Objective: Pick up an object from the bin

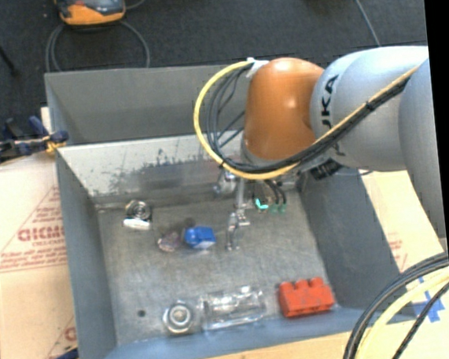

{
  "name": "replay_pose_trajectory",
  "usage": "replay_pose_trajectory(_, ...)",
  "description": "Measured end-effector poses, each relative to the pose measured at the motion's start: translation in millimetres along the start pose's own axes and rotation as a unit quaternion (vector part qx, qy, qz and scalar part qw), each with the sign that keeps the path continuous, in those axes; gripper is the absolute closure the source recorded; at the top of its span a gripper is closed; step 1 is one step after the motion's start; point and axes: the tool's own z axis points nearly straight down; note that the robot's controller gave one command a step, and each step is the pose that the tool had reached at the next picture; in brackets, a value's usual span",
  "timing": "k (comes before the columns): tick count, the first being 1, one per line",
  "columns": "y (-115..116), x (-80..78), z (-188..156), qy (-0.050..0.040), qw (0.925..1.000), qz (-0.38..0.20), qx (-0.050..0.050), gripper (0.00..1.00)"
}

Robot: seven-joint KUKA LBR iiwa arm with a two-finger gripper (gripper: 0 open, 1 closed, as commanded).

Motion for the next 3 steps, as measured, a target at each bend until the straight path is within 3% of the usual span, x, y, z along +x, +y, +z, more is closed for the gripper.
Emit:
replay_pose_trajectory(1,36,2.3,80,-0.0024,0.9971,-0.076,0.0,0.0)
replay_pose_trajectory(2,35,1.0,77,-0.0044,0.9972,-0.074,0.0,1.0)
replay_pose_trajectory(3,24,19.6,-60,-0.0069,0.9779,-0.209,0.002,1.0)
